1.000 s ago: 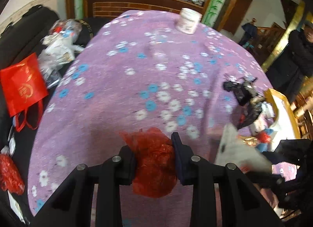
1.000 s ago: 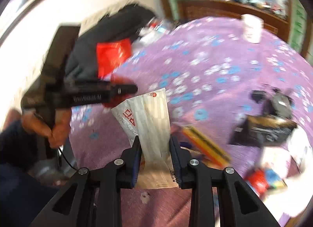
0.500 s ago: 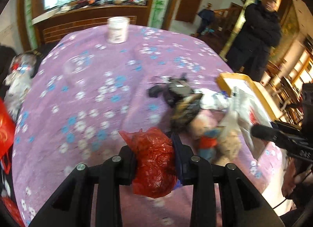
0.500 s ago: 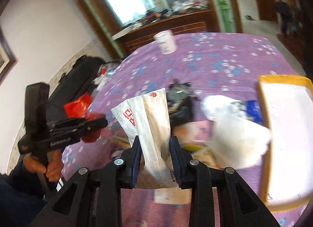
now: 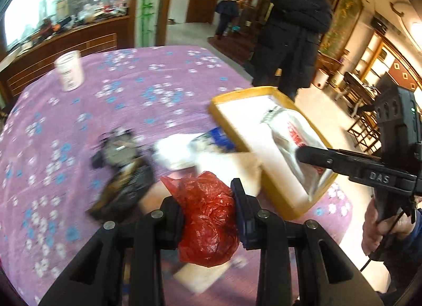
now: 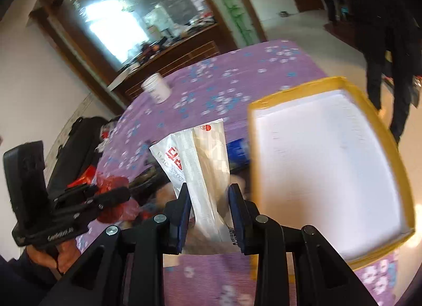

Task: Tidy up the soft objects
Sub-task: 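Carry the red bag and white packet over the yellow-rimmed box with both grippers, then open both grippers to drop the red bag and white packet into the box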

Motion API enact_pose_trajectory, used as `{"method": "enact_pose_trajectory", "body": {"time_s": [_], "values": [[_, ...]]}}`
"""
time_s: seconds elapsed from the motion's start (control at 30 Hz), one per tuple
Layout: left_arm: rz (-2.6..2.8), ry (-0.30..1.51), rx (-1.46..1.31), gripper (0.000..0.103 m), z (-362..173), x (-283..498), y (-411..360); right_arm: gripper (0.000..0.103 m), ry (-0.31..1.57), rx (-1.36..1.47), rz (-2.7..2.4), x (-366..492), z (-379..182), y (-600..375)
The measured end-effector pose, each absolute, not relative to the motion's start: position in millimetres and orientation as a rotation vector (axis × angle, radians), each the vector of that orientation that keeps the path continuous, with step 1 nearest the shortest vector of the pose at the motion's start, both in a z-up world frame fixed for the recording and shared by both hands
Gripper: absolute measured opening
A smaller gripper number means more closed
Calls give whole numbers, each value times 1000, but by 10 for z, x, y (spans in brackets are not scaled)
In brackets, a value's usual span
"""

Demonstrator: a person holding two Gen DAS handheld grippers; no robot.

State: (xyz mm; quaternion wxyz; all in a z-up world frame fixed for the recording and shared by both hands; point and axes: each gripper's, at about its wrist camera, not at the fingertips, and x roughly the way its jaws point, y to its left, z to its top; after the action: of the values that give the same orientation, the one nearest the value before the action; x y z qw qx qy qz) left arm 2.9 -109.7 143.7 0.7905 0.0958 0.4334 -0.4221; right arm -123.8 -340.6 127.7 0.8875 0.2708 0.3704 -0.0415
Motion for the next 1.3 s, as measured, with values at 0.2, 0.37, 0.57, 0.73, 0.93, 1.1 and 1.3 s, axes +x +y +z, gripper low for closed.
{"method": "enact_pose_trajectory", "body": {"time_s": [0.2,0.37,0.57,0.73,0.93,1.1,1.3], "values": [[-975,966,223,31,1437,-57,-1862,31,796,612,-143,-1295,1233,-4005],[-968,984,201,31,1344,87,-2496,31,843,637,-187,-1098,1106,-4455],[-890,1023,205,30,969,457,-3171,31,896,614,-254,-760,896,-4864],[-860,1073,196,30,681,656,-3418,31,932,611,-273,-509,705,-5081],[-836,1092,193,31,501,764,-3550,31,988,594,-275,-217,481,-5222],[-819,1103,188,32,414,815,-3587,32,1006,578,-263,-62,419,-5235],[-795,1117,158,42,366,899,-3542,35,1037,588,-276,35,329,-5278]]}}
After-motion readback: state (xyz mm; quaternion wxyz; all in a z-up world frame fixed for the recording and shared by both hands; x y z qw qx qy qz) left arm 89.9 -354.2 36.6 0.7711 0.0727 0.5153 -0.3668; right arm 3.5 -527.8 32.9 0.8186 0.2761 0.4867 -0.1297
